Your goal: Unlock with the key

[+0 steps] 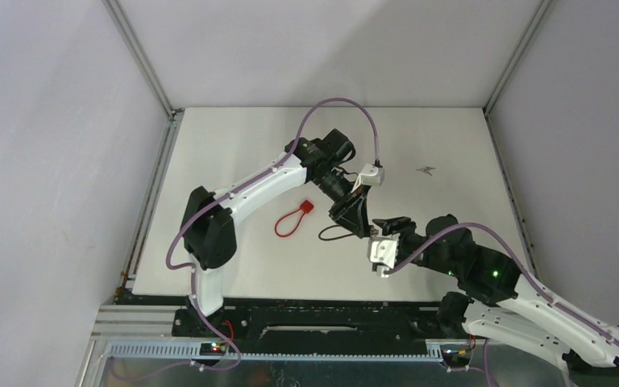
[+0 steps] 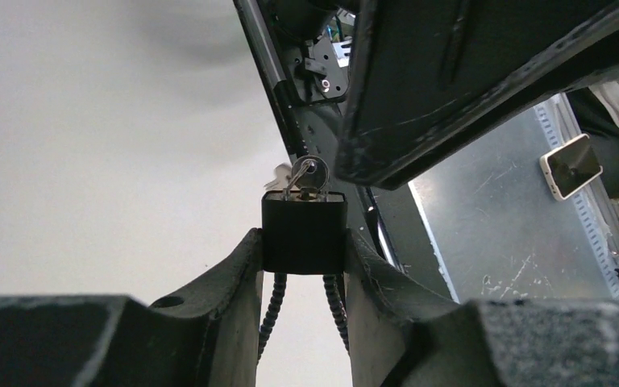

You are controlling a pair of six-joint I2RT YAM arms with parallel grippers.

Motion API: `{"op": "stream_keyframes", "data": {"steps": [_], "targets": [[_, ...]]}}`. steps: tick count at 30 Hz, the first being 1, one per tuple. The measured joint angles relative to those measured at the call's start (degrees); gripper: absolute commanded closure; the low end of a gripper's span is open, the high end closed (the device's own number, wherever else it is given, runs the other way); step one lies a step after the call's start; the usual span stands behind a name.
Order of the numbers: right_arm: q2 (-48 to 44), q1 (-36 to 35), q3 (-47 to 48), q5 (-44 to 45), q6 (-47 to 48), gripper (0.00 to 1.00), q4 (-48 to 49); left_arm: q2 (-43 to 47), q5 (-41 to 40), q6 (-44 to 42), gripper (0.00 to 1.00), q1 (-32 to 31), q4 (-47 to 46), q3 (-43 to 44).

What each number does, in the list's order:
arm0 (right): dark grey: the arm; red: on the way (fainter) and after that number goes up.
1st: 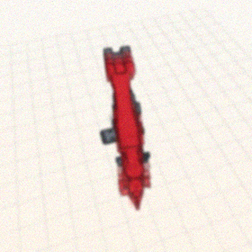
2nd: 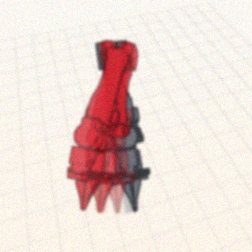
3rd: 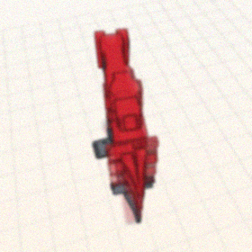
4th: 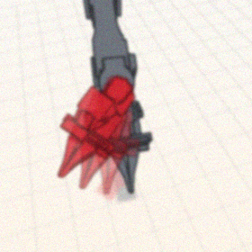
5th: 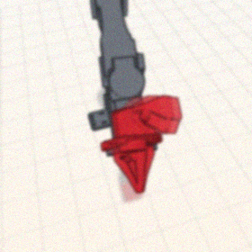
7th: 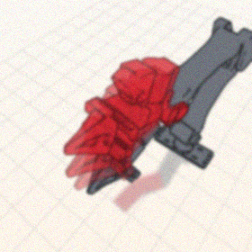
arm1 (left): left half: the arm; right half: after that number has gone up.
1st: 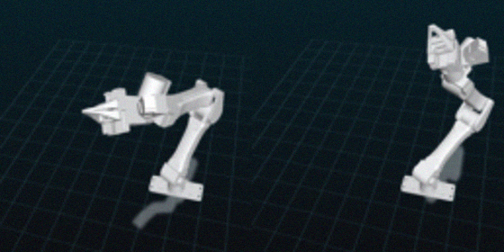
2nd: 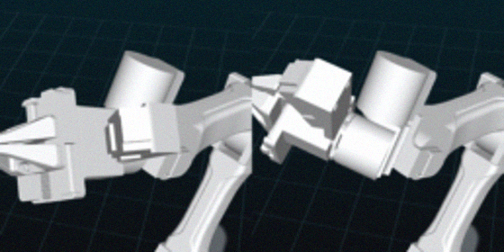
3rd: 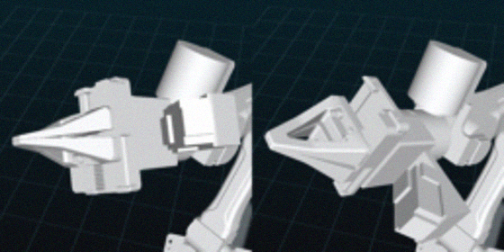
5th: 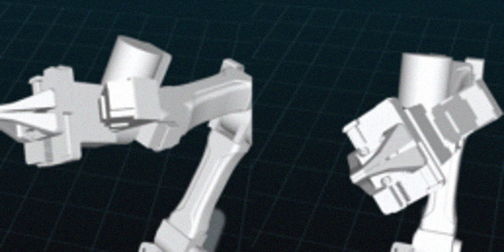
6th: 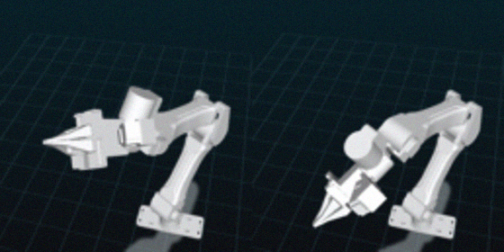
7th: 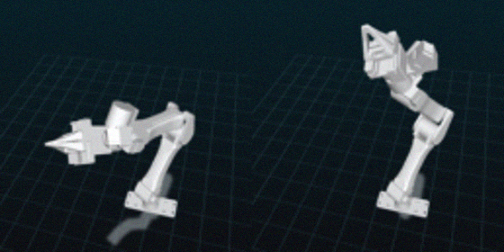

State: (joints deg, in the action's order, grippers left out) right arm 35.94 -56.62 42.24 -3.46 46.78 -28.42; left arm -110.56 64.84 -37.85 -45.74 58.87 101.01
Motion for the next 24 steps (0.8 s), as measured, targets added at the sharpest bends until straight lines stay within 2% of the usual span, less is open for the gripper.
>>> {"op": "stream_keyframes", "data": {"steps": [15, 24], "targets": [[-2.6, 12.5, 0.5, -9.2, -4.3, 0.58, -2.3, 2.2, -0.2, 0.4, 1.00, 0.0, -2.7, -1.9], [-0.4, 13.1, 1.5, -13.8, -4.8, 0.69, -4.1, 2.6, -0.2, 0.4, 1.00, 0.0, -3.3, -1.9]]}}
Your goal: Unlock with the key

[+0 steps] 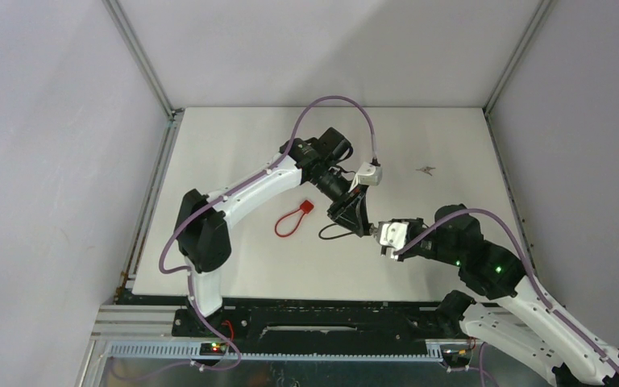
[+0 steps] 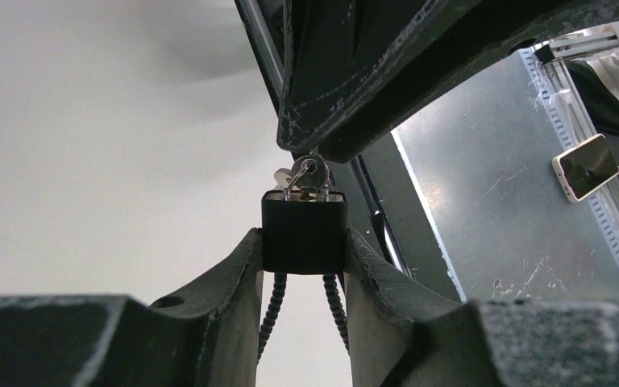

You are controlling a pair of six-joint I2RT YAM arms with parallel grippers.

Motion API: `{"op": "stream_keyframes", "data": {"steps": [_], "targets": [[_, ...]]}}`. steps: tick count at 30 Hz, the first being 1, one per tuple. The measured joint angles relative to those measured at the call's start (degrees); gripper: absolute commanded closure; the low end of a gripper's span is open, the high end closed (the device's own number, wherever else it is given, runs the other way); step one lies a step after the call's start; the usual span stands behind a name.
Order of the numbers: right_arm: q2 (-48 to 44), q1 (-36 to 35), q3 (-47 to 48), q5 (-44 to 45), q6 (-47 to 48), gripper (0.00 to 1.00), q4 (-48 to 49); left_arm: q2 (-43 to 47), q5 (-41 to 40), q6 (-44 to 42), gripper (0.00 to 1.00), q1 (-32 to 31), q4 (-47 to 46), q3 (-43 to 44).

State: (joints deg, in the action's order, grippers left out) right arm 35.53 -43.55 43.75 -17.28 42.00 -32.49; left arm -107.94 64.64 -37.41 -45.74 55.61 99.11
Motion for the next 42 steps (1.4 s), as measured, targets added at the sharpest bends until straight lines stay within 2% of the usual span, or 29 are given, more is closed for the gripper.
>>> {"op": "stream_keyframes", "data": {"steps": [11, 18, 28, 36, 42], "targets": [[2.3, -2.2, 0.1, 0.7, 1.3, 0.84, 0.0, 0.0, 0.0, 0.4, 1.00, 0.0, -0.2, 0.0], [3.3, -2.7, 0.3, 1.8, 2.2, 1.00, 0.5, 0.0, -0.2, 0.4, 1.00, -0.1, 0.0, 0.0], [5.2, -3.0, 0.6, 1.0, 1.2, 1.00, 1.3, 0.9, -1.4, -2.0, 1.00, 0.0, 1.6, -1.1], [6.9, -6.2, 0.6, 3.3, -1.5, 1.00, 2.5, 1.1, -2.4, -2.0, 1.00, 0.2, 4.0, -1.1], [11.1, -3.8, 2.0, 2.1, -6.1, 1.00, 2.4, 4.4, -7.1, 0.7, 1.00, 0.2, -1.2, -5.9]]}}
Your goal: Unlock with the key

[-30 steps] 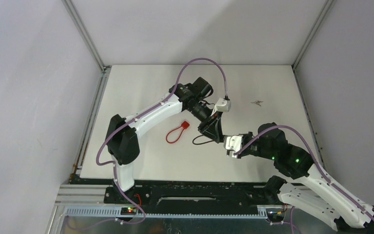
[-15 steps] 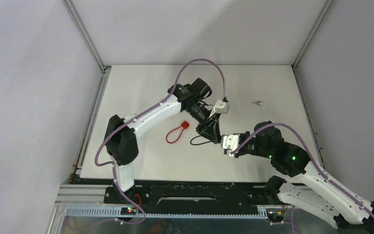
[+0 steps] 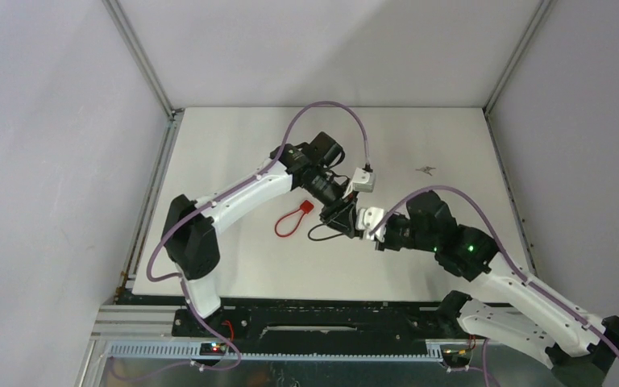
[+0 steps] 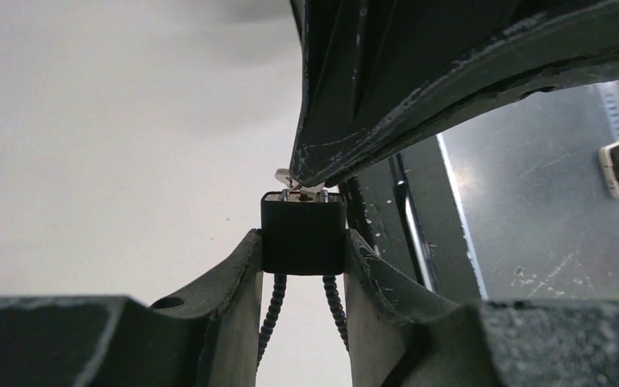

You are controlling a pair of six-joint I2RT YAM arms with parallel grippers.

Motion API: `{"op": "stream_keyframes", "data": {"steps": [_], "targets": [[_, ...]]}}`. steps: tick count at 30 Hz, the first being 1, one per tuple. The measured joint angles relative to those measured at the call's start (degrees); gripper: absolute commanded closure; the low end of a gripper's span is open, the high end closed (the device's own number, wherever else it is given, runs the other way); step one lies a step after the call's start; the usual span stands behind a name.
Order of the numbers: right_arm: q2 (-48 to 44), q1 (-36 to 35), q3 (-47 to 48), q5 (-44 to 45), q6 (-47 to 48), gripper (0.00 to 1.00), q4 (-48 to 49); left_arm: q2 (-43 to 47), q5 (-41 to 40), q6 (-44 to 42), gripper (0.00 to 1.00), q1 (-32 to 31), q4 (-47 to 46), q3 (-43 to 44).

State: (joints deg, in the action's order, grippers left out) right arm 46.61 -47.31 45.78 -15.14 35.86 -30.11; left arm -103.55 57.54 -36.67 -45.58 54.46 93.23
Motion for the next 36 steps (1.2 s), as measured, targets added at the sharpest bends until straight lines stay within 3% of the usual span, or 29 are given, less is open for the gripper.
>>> {"op": "stream_keyframes", "data": {"steps": [10, 22, 26, 31, 36], "targets": [[6.2, 11.2, 6.5, -11.2, -9.6, 1.00, -2.9, 4.3, -6.0, 4.0, 1.00, 0.0, -7.6, -2.7], [11.9, 19.1, 9.2, -24.5, -10.4, 1.00, -4.7, 5.0, -8.1, 15.0, 1.00, 0.5, -9.4, -4.3], [13.4, 22.6, 10.6, -26.5, -17.9, 0.99, -3.6, 5.6, -9.6, 10.3, 1.00, -1.1, -11.3, -4.6], [12.2, 23.9, 10.6, -26.1, -20.2, 0.83, -3.1, 7.6, -8.2, 7.5, 1.00, -3.3, -12.1, -5.2], [8.9, 24.2, 10.6, -26.2, -16.0, 0.63, -3.9, 8.1, -6.1, 7.1, 1.00, -2.2, -12.9, -5.2]]}}
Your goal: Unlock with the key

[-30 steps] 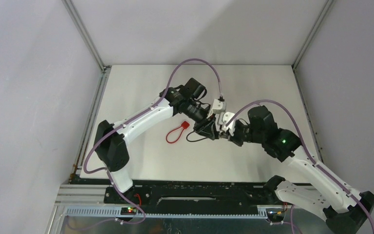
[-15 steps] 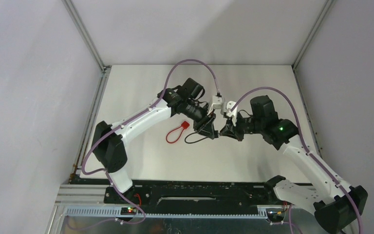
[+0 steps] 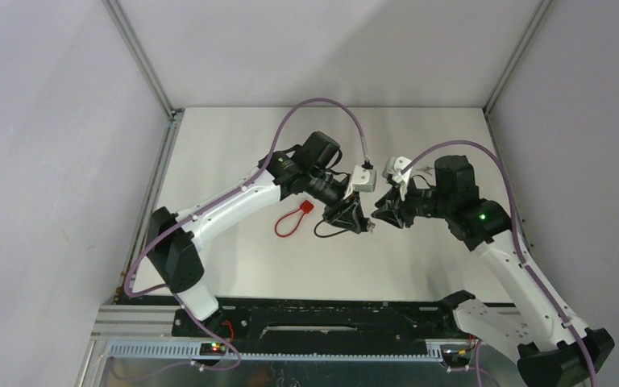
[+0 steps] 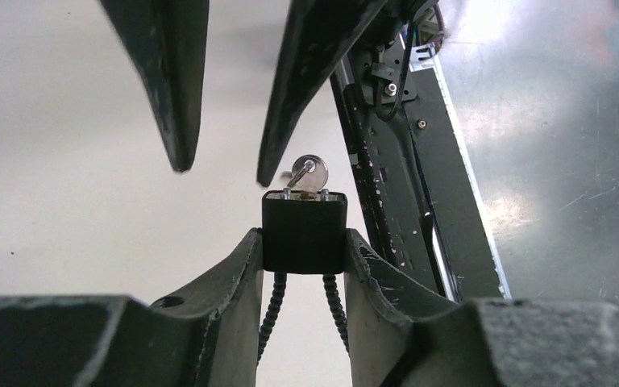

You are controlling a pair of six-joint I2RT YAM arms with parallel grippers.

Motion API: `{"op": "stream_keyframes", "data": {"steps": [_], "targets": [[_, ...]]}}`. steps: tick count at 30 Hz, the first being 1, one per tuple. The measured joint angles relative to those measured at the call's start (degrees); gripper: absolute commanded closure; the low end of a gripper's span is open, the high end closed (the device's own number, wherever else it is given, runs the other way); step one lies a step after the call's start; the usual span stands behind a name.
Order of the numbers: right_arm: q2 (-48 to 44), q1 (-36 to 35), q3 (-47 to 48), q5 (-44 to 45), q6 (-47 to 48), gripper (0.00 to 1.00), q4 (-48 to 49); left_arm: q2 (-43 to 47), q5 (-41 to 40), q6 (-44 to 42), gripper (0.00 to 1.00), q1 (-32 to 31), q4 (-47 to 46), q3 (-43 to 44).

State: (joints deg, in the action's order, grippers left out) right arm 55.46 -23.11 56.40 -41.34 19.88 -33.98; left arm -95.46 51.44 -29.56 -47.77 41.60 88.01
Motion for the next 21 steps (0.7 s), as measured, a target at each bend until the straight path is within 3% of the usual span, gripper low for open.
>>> {"op": "stream_keyframes", "data": {"steps": [3, 11, 21], "targets": [[-2.1, 0.5, 0.0, -0.4, 4.2, 0.59, -2.1, 0.0, 1.6, 0.1, 1.00, 0.8, -0.2, -0.2], [-8.5, -0.8, 0.0, -0.2, 17.5, 0.62, -9.2, 0.0, 7.3, 1.8, 1.00, 2.3, -0.5, -0.2], [-11.9, -12.7, 0.0, 9.2, 24.4, 0.65, -10.3, -1.2, 13.8, 5.6, 1.00, 2.5, -1.6, -0.2]]}}
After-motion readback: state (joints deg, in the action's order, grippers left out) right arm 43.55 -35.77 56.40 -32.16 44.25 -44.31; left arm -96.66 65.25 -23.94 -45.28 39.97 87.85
